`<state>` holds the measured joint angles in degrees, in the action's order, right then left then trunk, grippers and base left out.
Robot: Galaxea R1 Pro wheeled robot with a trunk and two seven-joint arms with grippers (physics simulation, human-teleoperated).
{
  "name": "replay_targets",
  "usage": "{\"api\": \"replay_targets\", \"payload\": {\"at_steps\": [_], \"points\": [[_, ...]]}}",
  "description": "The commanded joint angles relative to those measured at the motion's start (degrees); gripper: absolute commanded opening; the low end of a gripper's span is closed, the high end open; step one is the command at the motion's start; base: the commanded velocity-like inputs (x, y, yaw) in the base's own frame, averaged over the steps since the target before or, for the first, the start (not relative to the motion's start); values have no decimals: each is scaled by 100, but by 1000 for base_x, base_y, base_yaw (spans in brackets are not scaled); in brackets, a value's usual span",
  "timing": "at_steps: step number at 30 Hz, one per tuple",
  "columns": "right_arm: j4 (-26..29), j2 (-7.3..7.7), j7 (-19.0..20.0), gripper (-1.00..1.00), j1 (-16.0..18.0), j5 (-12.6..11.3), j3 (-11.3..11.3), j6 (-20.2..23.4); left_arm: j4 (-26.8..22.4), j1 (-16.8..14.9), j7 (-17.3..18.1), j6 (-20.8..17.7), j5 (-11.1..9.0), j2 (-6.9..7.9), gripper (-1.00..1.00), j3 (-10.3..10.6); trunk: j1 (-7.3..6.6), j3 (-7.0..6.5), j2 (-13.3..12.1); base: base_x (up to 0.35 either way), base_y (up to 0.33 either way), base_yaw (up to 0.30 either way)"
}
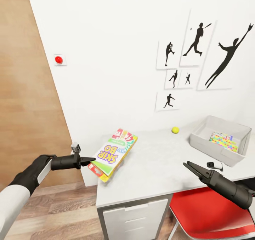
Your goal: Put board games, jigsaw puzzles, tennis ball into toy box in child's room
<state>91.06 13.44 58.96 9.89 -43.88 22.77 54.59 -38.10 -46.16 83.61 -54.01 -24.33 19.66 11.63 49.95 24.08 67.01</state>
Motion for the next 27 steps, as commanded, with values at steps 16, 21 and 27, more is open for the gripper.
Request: {"api": "replay_targets", "payload": {"at_steps": [16, 21, 27], "points": [[0, -249, -8, 100, 4, 54, -5, -10, -118, -7, 85, -109, -63, 29, -100, 50, -352, -281, -639, -33, 5, 0], [-4, -253, -12, 100, 4, 63, -6, -10, -118, -7, 86, -108, -55, 37, -100, 22, -462, -371, -840, -130, 30, -9], [-14, -254, -10, 100, 3, 71, -1, -10, -126, -7, 86, -102, -56, 38, -100, 15, -594, -479, -1080, -14, 3, -208]]}}
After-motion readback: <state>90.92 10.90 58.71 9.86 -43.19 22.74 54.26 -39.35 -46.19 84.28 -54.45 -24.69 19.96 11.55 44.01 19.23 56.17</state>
